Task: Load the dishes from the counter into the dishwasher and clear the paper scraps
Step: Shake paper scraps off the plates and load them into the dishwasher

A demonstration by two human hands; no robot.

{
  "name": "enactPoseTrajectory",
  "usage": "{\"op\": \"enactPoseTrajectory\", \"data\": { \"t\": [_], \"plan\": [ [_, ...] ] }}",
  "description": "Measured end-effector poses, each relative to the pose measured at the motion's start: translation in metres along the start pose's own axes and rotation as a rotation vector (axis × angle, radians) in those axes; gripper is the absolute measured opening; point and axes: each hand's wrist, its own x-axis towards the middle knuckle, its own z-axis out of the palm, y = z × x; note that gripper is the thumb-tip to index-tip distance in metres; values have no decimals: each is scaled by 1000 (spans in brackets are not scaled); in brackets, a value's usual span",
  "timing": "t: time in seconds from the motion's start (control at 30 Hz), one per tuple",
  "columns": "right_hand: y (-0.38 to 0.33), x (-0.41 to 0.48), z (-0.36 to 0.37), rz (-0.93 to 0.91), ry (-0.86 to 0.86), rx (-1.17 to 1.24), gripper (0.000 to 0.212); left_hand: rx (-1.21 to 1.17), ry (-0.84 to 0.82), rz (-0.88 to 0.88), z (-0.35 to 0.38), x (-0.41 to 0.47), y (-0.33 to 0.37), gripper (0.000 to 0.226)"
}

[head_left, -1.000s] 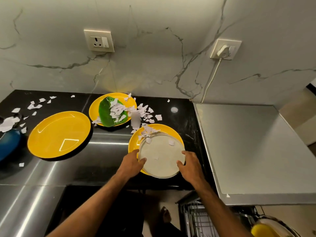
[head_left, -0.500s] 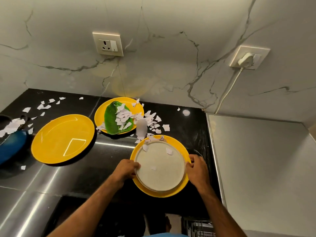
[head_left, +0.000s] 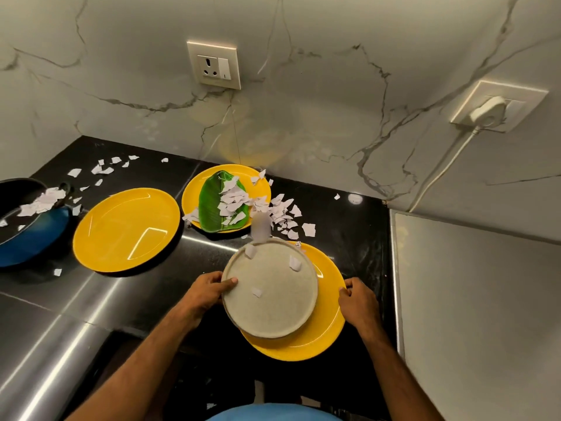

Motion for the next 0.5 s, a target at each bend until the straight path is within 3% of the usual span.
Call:
{"op": "enactPoseTrajectory", "data": {
  "t": [0.27, 0.5],
  "plan": [
    [1, 35, -40, -13, 89, 85, 17, -302, 347, -33, -59, -1, -7, 12],
    [0, 60, -78, 55, 216, 210, 18, -252, 347, -114, -68, 11, -18, 18]
  ]
}}
